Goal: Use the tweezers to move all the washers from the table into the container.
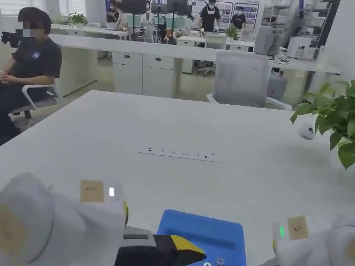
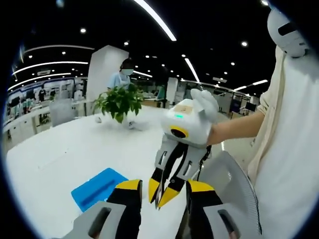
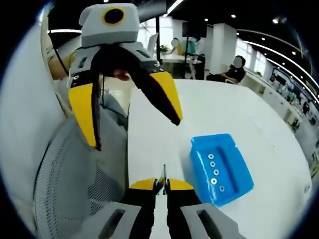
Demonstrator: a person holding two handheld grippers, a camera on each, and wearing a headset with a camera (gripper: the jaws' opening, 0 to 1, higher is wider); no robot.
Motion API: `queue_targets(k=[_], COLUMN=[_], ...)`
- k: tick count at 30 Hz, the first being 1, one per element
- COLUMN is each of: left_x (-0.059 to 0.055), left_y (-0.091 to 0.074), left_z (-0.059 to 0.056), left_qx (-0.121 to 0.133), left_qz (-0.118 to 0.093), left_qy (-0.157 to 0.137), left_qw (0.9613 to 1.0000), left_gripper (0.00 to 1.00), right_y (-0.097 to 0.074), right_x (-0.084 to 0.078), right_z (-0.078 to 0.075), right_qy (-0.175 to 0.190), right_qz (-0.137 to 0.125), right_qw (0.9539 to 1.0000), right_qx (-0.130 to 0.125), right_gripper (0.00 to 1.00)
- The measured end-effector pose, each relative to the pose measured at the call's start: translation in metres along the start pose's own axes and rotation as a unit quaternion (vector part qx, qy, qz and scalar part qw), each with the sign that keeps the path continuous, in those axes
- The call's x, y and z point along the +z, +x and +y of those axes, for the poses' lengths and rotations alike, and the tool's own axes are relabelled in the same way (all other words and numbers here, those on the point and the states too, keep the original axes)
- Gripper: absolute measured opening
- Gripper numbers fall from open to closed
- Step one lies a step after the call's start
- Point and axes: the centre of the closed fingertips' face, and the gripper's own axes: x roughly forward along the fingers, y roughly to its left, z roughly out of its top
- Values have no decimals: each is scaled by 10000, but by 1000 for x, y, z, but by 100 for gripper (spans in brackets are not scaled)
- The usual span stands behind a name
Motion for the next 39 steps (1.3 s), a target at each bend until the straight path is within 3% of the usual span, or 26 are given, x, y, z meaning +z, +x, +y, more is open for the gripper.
queue_targets(k=[4, 9, 15, 19, 26, 33, 39], left_x=[-8, -15, -17, -22, -28, -59, -79], left_y=[15, 29, 36, 39, 40, 34, 32], left_z=[-11, -17, -17, -17, -3, 13, 16], left_qx=[-456, -815, -1088, -1322, -1414, -1292, -1183], left_qz=[248, 457, 521, 641, 750, 1290, 1521], left_qy=[268, 498, 609, 780, 821, 895, 936], left_qw=[9983, 9944, 9908, 9861, 9837, 9791, 9768], left_gripper=[25, 18, 7, 0, 0, 0, 0], right_y=[0, 2, 1, 0, 7, 26, 42], right_x=[-8, -18, -28, -32, -37, -47, -56], right_z=[8, 13, 11, 6, -6, -10, -7], right_qy=[-259, -473, -416, -298, -18, 43, -54], right_qz=[208, 485, 649, 678, 607, 617, 644], right_qw=[9994, 9976, 9966, 9966, 9970, 9971, 9975], right_qx=[-64, -172, -300, -366, -483, -453, -273], right_gripper=[4, 4, 4, 4, 4, 5, 5])
